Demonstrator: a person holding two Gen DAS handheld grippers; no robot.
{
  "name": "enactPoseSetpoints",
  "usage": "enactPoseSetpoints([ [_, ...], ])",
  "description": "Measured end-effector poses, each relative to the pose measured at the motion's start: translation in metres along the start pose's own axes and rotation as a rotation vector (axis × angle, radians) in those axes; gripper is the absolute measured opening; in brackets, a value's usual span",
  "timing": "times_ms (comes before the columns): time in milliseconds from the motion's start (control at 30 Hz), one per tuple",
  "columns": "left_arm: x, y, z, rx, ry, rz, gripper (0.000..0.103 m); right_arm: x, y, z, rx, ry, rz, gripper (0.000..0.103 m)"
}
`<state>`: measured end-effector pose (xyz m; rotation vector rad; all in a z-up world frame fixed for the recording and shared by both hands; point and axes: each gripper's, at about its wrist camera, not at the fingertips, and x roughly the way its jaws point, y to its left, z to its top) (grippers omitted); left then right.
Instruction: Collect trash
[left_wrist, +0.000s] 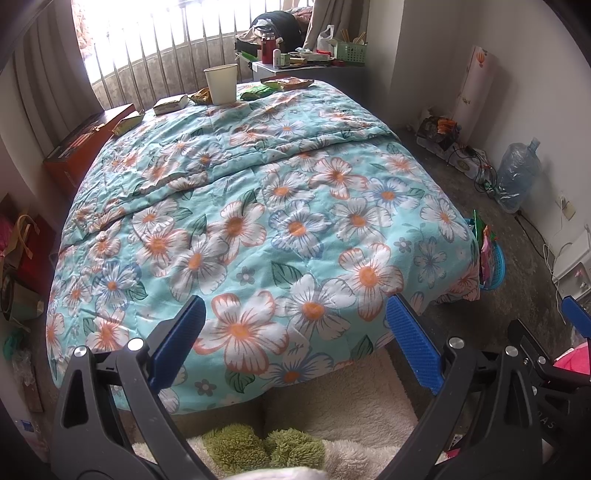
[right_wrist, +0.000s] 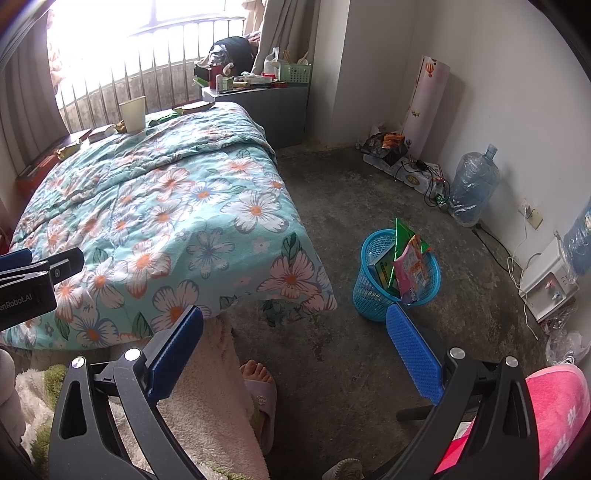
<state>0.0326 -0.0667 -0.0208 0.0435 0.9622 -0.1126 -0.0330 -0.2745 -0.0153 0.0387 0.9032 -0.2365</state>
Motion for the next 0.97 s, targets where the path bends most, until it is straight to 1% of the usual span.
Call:
enactPoseSetpoints([
  [967, -0.0005, -0.0006, -0.0001, 0.001, 0.002, 0.003, 0.094, -0.0007, -0.0007, -0.0011, 0.007, 0.000, 0.009, 0.096],
])
